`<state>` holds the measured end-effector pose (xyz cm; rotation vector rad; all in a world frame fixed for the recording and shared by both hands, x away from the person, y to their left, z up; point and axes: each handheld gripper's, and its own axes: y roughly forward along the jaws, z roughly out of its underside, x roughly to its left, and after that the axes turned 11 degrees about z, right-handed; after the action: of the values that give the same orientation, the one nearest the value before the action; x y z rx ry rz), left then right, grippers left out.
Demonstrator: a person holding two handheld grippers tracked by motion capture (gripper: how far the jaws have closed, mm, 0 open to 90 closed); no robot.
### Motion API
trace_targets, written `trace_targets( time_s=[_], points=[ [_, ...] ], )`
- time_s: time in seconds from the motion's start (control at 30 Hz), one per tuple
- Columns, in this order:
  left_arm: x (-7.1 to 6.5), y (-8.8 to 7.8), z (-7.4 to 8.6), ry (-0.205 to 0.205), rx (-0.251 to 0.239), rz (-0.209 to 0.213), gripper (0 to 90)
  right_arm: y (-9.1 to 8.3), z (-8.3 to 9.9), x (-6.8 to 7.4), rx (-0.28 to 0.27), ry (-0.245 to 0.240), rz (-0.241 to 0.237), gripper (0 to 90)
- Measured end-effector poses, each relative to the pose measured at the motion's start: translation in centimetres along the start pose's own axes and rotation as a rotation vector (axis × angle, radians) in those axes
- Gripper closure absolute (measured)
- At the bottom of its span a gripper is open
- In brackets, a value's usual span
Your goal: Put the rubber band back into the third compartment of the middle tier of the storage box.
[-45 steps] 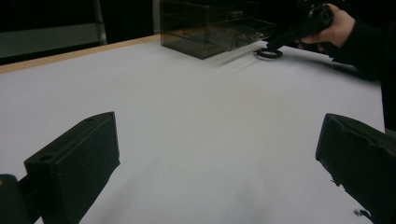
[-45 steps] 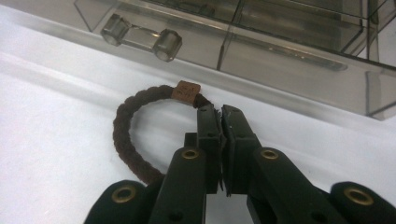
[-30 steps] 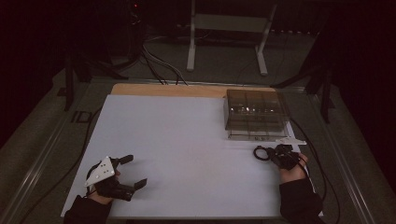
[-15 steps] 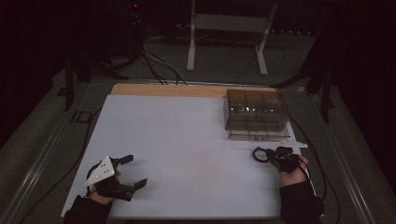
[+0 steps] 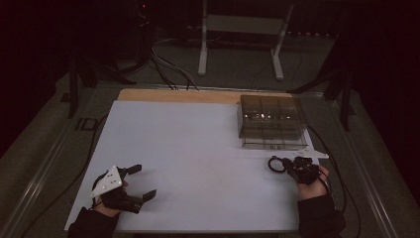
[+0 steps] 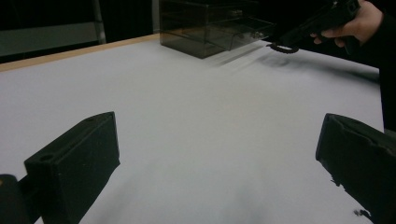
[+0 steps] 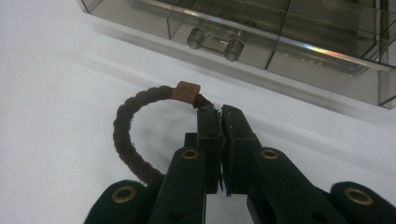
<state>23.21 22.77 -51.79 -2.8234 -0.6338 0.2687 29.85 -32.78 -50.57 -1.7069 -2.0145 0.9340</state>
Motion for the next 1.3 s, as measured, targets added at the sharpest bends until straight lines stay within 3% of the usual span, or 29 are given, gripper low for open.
trace_targets(
  time_s=[0.77,1.3],
  points=[
    [0.1,0.0,0.0,0.001,0.000,-0.002,0.3,-1.3,-1.9,-0.4,-0.049,0.007,-0.022,86.9],
    [0.1,0.0,0.0,0.001,0.003,-0.004,0.3,-2.2,-3.7,-0.7,-0.096,0.001,-0.013,86.9]
  ],
)
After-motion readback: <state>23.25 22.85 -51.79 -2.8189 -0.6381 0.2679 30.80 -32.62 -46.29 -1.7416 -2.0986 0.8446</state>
